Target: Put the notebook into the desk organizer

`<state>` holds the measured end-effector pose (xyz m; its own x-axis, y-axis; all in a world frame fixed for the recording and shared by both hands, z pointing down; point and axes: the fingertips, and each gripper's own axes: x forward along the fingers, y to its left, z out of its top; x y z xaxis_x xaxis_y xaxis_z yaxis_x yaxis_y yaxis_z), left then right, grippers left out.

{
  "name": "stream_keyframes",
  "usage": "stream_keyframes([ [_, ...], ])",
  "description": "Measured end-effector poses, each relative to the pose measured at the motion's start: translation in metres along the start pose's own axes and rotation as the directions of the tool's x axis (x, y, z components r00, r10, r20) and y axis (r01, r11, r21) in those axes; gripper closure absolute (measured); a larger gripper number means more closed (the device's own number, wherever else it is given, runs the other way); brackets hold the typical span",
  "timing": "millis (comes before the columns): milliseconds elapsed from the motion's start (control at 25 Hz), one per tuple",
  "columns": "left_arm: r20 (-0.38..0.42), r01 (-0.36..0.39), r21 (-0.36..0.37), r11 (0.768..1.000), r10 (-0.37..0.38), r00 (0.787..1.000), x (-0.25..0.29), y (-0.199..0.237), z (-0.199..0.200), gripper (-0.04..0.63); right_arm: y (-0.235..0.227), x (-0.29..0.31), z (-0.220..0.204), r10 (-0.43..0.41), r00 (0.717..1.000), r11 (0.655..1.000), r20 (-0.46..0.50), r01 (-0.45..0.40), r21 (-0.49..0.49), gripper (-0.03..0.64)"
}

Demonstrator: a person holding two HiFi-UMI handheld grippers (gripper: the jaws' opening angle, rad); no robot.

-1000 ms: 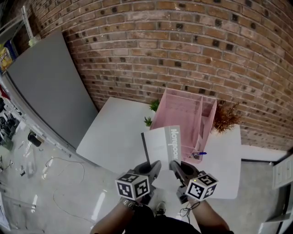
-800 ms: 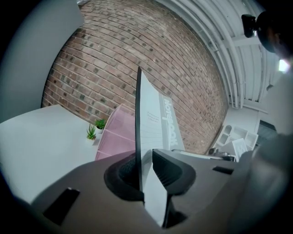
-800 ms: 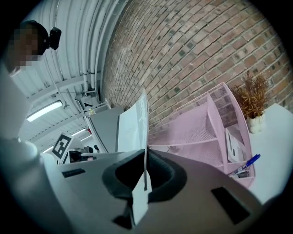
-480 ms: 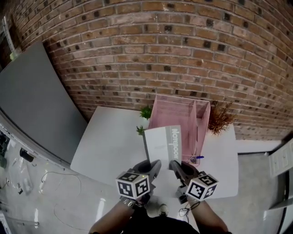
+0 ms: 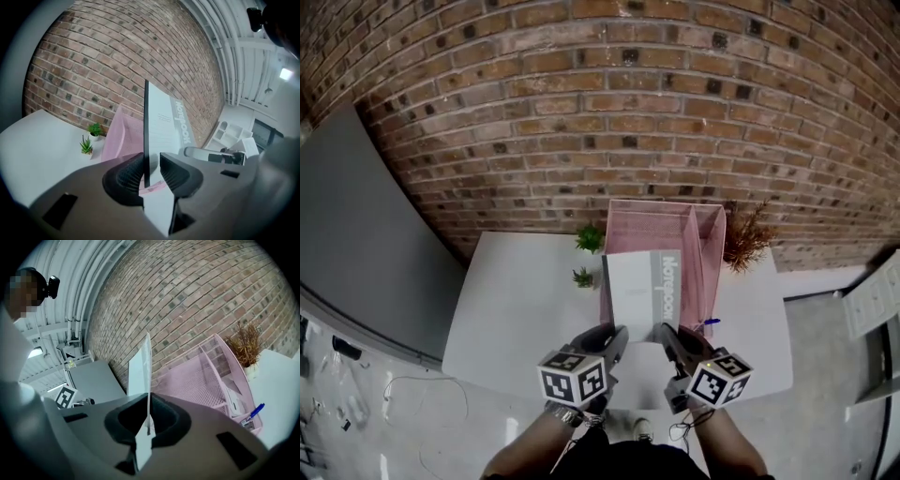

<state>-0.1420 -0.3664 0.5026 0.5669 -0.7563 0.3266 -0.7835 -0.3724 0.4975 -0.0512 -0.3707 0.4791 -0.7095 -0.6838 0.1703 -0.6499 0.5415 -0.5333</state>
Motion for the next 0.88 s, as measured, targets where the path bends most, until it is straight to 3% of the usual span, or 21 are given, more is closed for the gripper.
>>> stream_keyframes([
  [640,-0.014,0.059,0.058,0.997,-0.058,0.998,-0.005,0.013,0.012,0.499,-0.009,0.024,0.008,-0.102,0.995,0.994,0.021,0.101,0.027,0.604],
  [880,-0.005,0.089,0.184,0.979,-0.090,0.996,0.004,-0.006,0.016,0.499,-0.011,0.031,0.007,-0.134,0.991,0.991,-0.002,0.134,-0.007,0.604],
])
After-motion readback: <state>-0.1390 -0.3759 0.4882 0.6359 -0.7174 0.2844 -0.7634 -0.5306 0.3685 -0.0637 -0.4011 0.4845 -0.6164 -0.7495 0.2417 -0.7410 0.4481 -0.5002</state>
